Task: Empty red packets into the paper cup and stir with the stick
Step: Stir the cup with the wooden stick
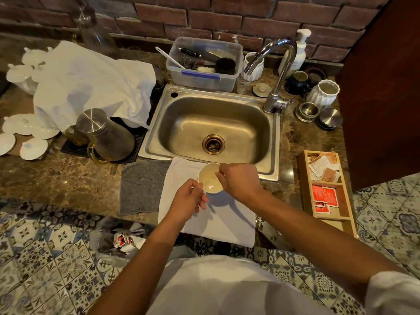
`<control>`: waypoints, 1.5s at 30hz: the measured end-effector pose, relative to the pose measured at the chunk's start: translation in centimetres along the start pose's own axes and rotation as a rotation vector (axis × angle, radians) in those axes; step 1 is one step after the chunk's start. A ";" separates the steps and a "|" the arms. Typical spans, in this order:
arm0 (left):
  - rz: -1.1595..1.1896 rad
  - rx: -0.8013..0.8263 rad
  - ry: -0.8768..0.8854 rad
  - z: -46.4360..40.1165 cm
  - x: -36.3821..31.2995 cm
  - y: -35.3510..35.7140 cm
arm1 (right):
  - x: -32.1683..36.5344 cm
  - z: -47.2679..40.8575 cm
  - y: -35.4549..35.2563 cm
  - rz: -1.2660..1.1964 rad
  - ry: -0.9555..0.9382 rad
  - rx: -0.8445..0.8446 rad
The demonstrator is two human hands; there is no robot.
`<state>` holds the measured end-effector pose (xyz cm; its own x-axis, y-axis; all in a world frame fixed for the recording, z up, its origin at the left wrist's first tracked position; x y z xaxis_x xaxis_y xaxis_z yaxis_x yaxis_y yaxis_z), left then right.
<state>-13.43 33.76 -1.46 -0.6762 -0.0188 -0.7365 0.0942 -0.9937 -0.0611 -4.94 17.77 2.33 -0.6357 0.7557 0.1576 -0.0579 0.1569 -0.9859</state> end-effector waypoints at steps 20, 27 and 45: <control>-0.035 -0.011 0.017 -0.1 -0.3 0.1 | 0.1 0.1 -0.5 0.011 -0.083 0.130; -0.035 -0.010 0.017 -0.1 -0.3 0.1 | 0.9 -0.3 -0.1 -0.036 -0.059 0.113; -0.010 -0.010 0.005 -0.4 0.0 0.0 | -4.1 2.4 -2.5 -0.826 0.426 -0.046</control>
<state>-13.13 33.80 -1.70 -0.6736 -0.0082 -0.7390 0.0950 -0.9926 -0.0755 -4.07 12.72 3.99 -0.0699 0.5615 0.8245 -0.3295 0.7672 -0.5503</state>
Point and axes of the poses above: each hand's wrist, its own z-axis away from the middle knuckle, its own y-axis out of the palm, x = y × z, the point moved 2 cm from there along -z, towards the middle knuckle, and after that the axes turned 10 degrees about -y, right-handed, at the moved point
